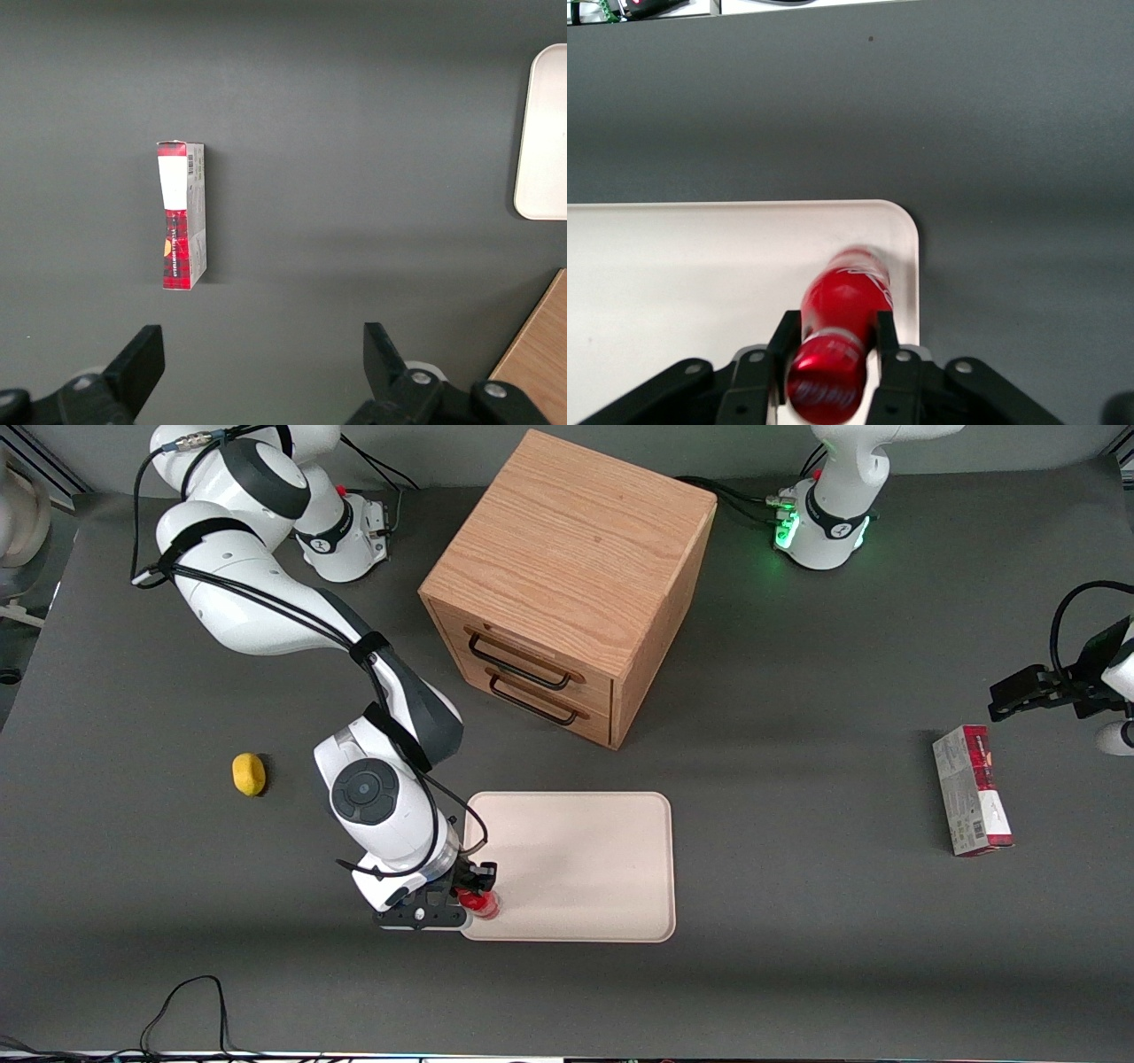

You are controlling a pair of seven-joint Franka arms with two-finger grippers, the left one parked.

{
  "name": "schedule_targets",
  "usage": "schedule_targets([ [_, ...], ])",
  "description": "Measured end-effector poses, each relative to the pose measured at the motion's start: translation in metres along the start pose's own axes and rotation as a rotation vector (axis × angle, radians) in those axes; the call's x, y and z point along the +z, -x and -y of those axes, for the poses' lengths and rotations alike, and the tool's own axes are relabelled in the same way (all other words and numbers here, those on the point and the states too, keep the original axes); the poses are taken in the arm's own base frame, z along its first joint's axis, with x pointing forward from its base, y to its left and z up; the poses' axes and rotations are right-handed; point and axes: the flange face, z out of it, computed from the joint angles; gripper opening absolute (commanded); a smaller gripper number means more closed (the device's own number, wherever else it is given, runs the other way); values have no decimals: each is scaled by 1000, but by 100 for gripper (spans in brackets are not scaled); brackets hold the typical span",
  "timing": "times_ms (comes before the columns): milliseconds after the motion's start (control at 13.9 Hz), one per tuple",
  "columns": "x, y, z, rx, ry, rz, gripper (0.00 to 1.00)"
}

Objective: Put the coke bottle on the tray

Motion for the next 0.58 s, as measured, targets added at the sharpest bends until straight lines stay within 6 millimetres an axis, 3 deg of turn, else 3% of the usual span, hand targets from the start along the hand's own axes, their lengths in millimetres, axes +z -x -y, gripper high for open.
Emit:
schedule_targets([
  [288, -9, -4, 0, 1, -5, -22, 100],
  [432, -31, -8, -6, 4, 30, -23, 100],
  [577, -70, -5, -15, -9, 99, 19, 100],
])
